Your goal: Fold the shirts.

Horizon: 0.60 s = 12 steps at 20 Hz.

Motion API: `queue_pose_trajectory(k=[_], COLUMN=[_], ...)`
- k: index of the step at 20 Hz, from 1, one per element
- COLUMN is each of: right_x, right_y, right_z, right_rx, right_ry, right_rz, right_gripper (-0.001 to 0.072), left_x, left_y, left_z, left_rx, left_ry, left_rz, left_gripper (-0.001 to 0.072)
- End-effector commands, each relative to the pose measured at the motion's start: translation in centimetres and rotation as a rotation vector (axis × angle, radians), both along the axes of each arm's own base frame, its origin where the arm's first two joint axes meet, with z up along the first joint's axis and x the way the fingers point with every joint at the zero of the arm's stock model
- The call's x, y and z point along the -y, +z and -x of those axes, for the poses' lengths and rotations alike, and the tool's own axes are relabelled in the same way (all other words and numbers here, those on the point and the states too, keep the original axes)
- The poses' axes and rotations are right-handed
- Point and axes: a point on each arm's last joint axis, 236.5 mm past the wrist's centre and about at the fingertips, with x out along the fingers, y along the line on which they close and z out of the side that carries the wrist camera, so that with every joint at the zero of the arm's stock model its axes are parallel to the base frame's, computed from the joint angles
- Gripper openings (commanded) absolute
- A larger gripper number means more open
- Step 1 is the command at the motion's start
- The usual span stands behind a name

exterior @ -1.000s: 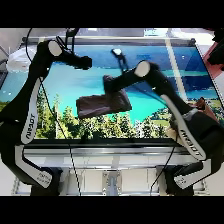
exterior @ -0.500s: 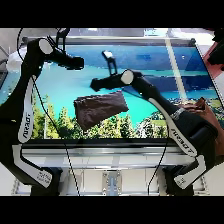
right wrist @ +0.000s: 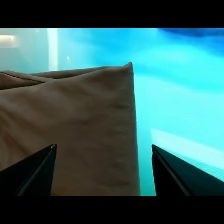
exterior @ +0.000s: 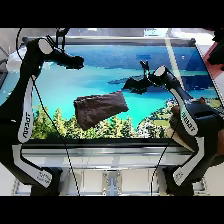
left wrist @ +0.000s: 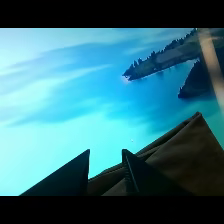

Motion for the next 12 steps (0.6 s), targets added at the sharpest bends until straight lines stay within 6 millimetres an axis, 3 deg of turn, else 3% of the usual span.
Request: queue_pose_trajectory(k=[1,5,9,10,11,12], right_x=[-0.9,-3.7,-7.2,-8.2,-9.2,-9.9], right_y=[-2.8,-5.8,-5.4,-4.9,-4.2,-3.4], right_z=[1.2,3.0,4.8,5.1,5.2,5.3], right_rx=[-0.098,-0.136,-0.126,-0.116,-0.100,-0.088], right_ry=[0.042,0.122,0.208,0.226,0.242,0.250], right_rz=[-0.116,-0.118,-0.152,-0.180,-0.216,-0.254], right_gripper=[0.0690,0.0688,0.0675,0.0591,0.0403,0.0170], left_x=[0.0,0.1,0.1,0.1,0.1,0.0], left_y=[0.2,0.2,0.2,0.2,0.1,0.1], left_z=[-0.2,-0.1,-0.1,-0.1,0.0,0.0], left_rx=[0.010,0.009,0.007,0.006,0.003,0.000], left_ry=[0.003,0.002,0.001,0.001,0.000,-0.001], left_rz=[0.003,0.006,0.005,0.005,0.004,0.002], left_gripper=[0.0316,0.0316,0.0316,0.0316,0.0316,0.0316])
